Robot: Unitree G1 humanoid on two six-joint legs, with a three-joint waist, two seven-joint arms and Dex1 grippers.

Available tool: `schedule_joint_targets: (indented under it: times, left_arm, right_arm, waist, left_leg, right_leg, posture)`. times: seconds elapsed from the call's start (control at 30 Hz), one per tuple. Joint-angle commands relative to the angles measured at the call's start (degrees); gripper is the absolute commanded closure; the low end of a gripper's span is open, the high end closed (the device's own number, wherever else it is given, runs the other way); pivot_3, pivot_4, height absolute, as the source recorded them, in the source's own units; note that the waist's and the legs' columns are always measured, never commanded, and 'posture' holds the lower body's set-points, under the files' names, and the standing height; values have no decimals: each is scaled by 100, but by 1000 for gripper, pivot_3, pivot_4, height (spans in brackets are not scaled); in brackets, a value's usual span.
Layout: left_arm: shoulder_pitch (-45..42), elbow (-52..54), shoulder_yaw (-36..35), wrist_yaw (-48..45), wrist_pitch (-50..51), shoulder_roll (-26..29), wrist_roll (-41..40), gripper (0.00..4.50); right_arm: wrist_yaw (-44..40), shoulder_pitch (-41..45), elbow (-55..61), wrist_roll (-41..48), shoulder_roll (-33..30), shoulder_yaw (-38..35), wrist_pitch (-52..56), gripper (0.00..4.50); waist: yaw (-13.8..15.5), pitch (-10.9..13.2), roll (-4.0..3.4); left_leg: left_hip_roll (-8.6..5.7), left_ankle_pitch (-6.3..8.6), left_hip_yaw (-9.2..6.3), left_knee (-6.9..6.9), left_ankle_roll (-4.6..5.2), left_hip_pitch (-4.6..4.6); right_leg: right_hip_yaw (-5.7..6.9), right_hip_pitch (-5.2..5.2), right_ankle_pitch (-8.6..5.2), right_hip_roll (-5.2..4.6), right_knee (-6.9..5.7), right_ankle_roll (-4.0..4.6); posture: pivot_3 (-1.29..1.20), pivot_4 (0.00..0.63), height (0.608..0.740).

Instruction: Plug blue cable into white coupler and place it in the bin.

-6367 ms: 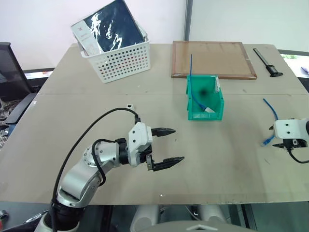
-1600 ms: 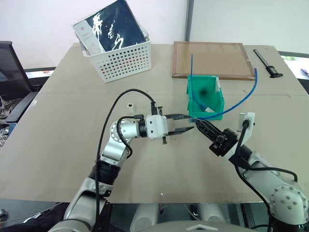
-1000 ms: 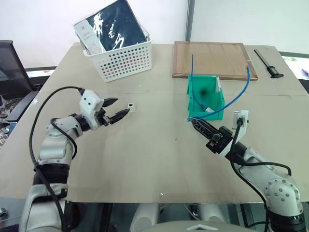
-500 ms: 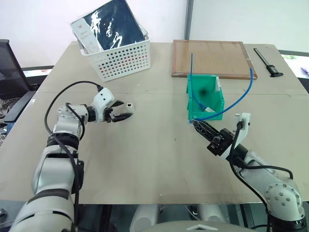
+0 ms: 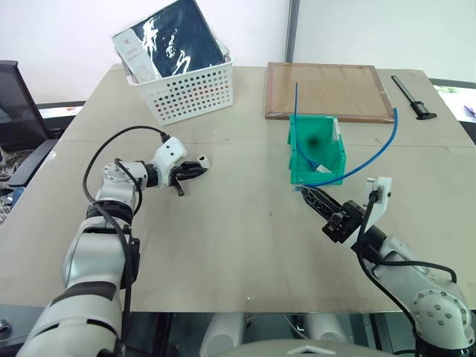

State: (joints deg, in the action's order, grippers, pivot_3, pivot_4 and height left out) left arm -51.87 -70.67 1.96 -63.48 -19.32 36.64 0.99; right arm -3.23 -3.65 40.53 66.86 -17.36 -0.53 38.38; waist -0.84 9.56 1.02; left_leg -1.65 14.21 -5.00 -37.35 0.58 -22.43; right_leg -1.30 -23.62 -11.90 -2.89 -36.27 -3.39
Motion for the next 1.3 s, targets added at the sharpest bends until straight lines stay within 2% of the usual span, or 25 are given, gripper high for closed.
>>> schedule_joint_targets:
  times: [0.03, 0.3, 0.4, 0.53, 0.6, 0.7, 0.8, 1.03, 1.3]
  left_arm:
    - [-80, 2, -122, -78, -63, 18, -28, 4237]
    - [66, 163, -372, -408, 72, 30, -238, 4237]
    - [322, 641, -430, -998, 298, -25, -506, 4237]
    - [1045, 2129, -351, -1461, 784, -181, -862, 4237]
    - [1520, 3247, -217, -1494, 1168, -328, -1041, 4237]
    - [2064, 4733, 194, -1505, 1565, -508, -1075, 4237]
    - [2259, 5576, 603, -1455, 1878, -636, -989, 4237]
    - [2043, 5602, 1446, -1327, 1518, -722, -317, 4237]
    - [1679, 4900, 1893, -1308, 918, -750, 93, 4237]
  right_arm:
    - [-9, -10, 258, 47, -25, -54, -107, 4500]
    - [-94, 25, 180, -29, -45, -8, -111, 4500]
    - [-160, 59, 159, -144, -85, 12, -102, 4500]
    - [-339, 148, 156, -478, -267, 81, -71, 4500]
    - [-543, 249, 161, -781, -490, 189, -39, 4500]
    - [-979, 553, 96, -1181, -879, 418, 37, 4500]
    - [-1461, 931, -62, -1556, -1280, 621, 109, 4500]
    - [-2695, 1996, -715, -2341, -1998, 1059, 145, 4500]
    - [-3859, 2781, -1558, -3065, -2221, 1529, 93, 4500]
  waist:
    - [1, 0, 0]
    - [-3, 0, 0]
    - [-12, 0, 0]
    - [-15, 0, 0]
    - [-14, 1, -1]
    - [5, 1, -1]
    - [12, 1, -1]
    - [-8, 2, -3]
    - [14, 1, -2]
  left_leg:
    - [0, 0, 0, 0, 0, 0]
    - [-1, 0, -1, 0, 0, -1]
    - [-1, 0, 0, 0, 0, -1]
    - [10, 0, 0, 0, 0, -2]
    - [14, 0, 0, 0, 0, -2]
    - [15, 0, -5, -2, 0, -2]
    - [14, 0, -1, -5, 0, -1]
    - [1, 0, 10, -5, 0, 4]
    - [-4, 0, 6, -6, 0, -2]
  right_leg:
    - [0, 0, 0, 0, 0, 0]
    - [0, 0, 0, 0, -1, 0]
    - [0, 0, 0, 0, -2, 0]
    - [-2, -1, 0, -3, -2, 1]
    - [-4, -1, 1, -6, -2, 2]
    - [-8, 0, 1, -9, -1, 2]
    - [-7, 2, 0, -7, 1, 2]
    - [-9, 1, 0, 1, 1, 2]
    - [-5, 3, 1, -6, 9, 2]
  posture:
    - [0, 150, 738]
    - [0, 150, 738]
    - [0, 150, 738]
    - [0, 150, 738]
    - [0, 150, 738]
    - [0, 150, 738]
    - [0, 150, 738]
    - [0, 150, 738]
    - [0, 150, 738]
